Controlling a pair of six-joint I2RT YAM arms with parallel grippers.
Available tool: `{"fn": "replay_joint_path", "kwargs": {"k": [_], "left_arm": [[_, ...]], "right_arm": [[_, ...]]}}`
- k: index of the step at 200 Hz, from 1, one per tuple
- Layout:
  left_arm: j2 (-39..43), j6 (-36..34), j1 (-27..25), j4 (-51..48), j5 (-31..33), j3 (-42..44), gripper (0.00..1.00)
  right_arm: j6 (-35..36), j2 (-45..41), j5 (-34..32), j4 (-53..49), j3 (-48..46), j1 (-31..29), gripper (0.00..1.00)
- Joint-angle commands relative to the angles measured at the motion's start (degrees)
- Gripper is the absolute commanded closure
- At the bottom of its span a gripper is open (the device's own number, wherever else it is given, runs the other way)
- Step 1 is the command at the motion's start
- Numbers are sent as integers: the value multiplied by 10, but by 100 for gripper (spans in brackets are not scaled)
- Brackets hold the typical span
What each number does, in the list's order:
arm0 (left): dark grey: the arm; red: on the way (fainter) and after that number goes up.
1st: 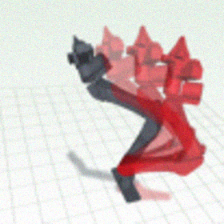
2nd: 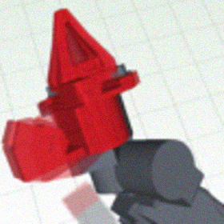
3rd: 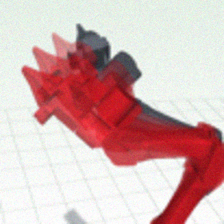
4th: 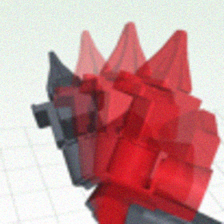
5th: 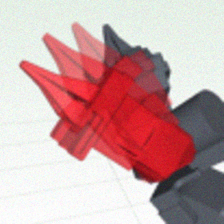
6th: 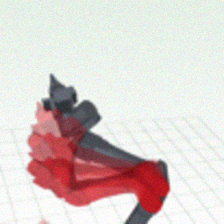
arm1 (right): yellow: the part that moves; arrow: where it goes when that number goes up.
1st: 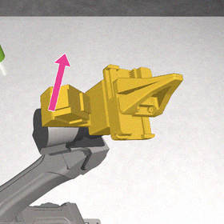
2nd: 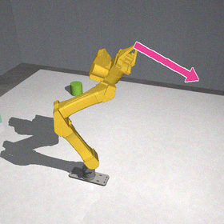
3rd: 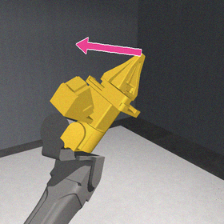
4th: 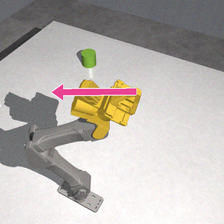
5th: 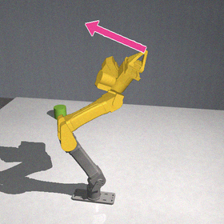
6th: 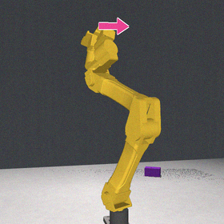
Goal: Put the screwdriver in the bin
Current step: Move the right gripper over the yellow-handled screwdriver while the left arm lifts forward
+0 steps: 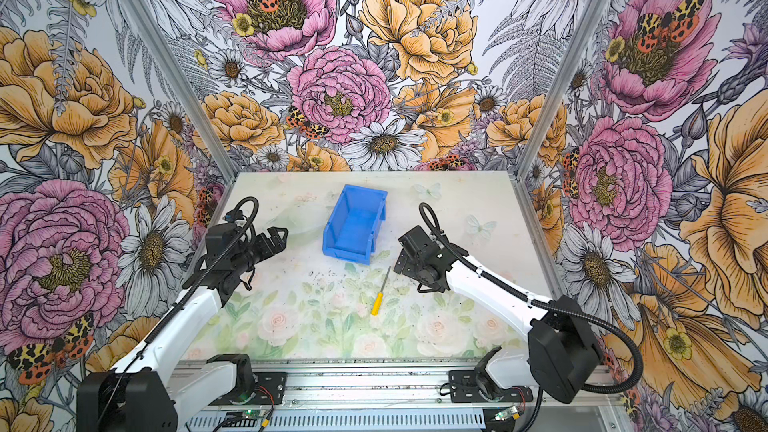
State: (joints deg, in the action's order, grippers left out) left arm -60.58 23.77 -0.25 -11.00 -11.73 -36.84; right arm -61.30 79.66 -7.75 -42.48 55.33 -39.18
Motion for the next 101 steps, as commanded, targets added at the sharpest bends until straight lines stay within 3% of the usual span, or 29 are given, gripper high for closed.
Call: {"fn": "replay_joint_path", "kwargs": {"k": [1,46,101], "left_arm": [[-3,12,-6,-31,-52,-23,1],[-2,81,-32,-65,-144,-17,1],[54,98,-91,-89,-116,21,1]], "right_arm": [[-9,37,14,-10,29,-32,1],[-8,90,28,-12,65,-57,3],[-8,152,17,-8,85,-109,4]]}}
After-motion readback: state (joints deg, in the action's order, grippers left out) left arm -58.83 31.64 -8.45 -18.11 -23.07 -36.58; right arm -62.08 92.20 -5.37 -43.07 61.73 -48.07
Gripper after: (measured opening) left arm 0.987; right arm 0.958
